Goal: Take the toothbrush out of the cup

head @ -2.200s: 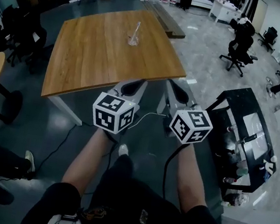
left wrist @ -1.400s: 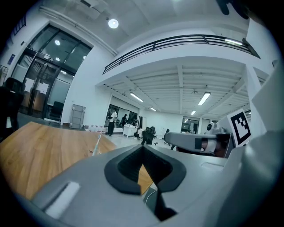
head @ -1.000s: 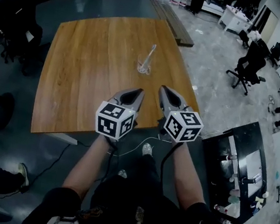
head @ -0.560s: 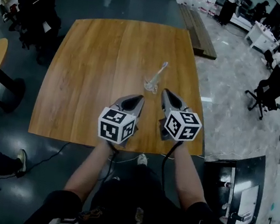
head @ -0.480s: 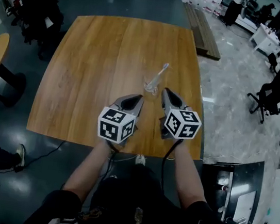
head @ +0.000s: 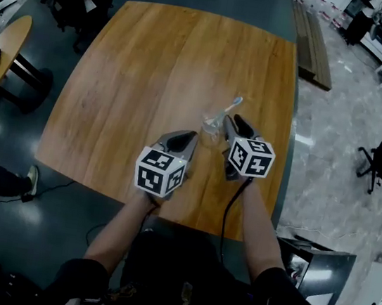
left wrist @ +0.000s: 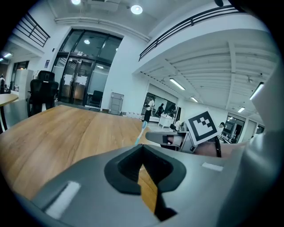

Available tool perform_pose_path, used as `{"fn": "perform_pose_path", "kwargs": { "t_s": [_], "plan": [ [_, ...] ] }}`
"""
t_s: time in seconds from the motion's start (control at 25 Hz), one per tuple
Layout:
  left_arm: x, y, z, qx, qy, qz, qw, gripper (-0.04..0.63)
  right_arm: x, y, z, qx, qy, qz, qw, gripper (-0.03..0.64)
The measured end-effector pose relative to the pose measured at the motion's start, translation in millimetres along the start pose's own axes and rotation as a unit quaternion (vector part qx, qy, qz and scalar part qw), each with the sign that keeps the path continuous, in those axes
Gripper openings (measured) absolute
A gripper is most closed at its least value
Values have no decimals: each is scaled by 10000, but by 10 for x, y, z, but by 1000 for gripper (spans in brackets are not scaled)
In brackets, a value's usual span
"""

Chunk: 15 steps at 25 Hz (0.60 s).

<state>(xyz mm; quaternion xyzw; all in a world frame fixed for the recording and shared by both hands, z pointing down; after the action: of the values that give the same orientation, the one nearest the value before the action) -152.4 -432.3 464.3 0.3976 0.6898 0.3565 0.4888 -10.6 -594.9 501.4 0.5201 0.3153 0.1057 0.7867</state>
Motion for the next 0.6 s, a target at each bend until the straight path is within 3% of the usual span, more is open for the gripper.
{"fn": "perform_pose_path", "kwargs": {
  "t_s": [0.44,0.6],
  "plan": [
    [-134,161,-104,266,-357,-242,9987,8,-463,-20,218,-184,-287,-60,9994,113],
    [-88,228,-144,352,-408,-254,9982,6,-456,-57,184,-9,-306,84,9995,58]
  ]
}}
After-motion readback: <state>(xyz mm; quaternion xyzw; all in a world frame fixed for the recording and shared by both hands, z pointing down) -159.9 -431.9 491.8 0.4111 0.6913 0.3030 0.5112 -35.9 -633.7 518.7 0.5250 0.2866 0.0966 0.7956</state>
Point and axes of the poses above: the fingertips, and each gripper's own axes: x backward along the fingers, z to its right, y out of its underside, the point moved 10 cm from there along x, backward along the fingers, and after that the axes turned 3 degrees about y, right-handed, at the moved point
